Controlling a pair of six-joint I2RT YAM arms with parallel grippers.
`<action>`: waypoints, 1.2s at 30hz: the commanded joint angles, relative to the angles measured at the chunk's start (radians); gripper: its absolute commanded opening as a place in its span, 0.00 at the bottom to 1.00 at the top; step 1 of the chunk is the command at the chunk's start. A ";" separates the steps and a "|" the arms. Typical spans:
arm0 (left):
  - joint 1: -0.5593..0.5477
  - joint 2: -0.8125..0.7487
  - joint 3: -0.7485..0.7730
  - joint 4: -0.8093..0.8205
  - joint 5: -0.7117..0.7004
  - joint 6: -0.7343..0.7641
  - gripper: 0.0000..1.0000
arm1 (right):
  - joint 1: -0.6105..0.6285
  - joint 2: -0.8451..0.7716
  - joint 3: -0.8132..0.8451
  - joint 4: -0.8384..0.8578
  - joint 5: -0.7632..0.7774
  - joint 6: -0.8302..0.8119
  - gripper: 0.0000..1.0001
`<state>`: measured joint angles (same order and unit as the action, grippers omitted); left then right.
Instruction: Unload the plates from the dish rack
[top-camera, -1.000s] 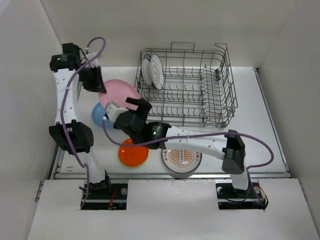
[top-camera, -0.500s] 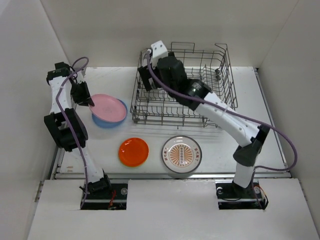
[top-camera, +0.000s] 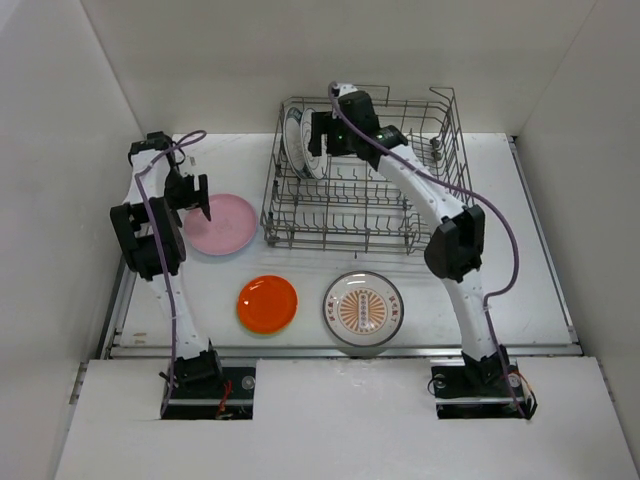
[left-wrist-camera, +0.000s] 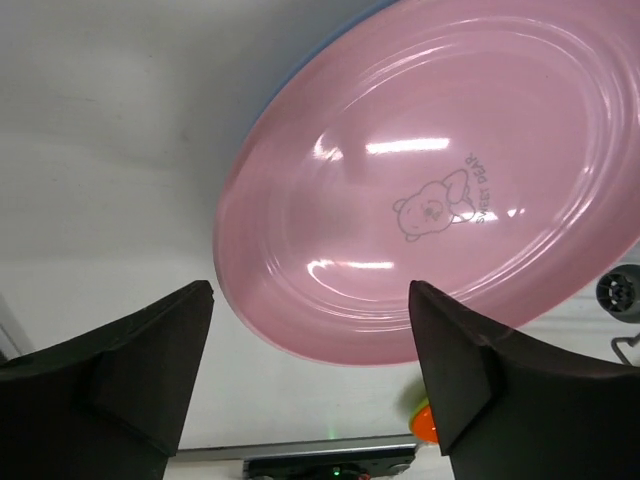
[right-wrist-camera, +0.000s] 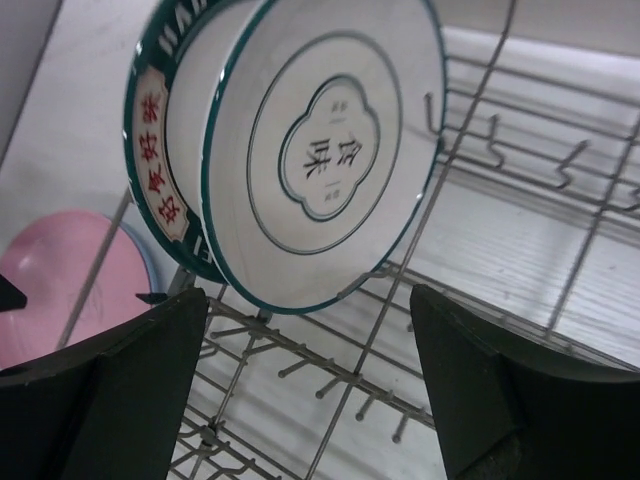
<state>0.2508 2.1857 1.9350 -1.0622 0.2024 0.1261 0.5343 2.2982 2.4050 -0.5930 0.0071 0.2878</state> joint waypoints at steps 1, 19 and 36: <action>-0.010 -0.072 0.036 -0.048 -0.110 0.021 0.77 | 0.041 0.033 0.043 0.102 -0.062 -0.001 0.86; -0.010 -0.297 0.018 -0.091 -0.003 -0.039 0.84 | 0.050 0.161 0.077 0.188 -0.047 -0.019 0.38; -0.010 -0.382 0.076 -0.122 0.074 -0.051 0.85 | 0.070 -0.015 0.111 0.125 0.269 -0.102 0.00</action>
<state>0.2375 1.8729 1.9717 -1.1584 0.2611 0.0834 0.5976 2.4351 2.4607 -0.4969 0.1287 0.2386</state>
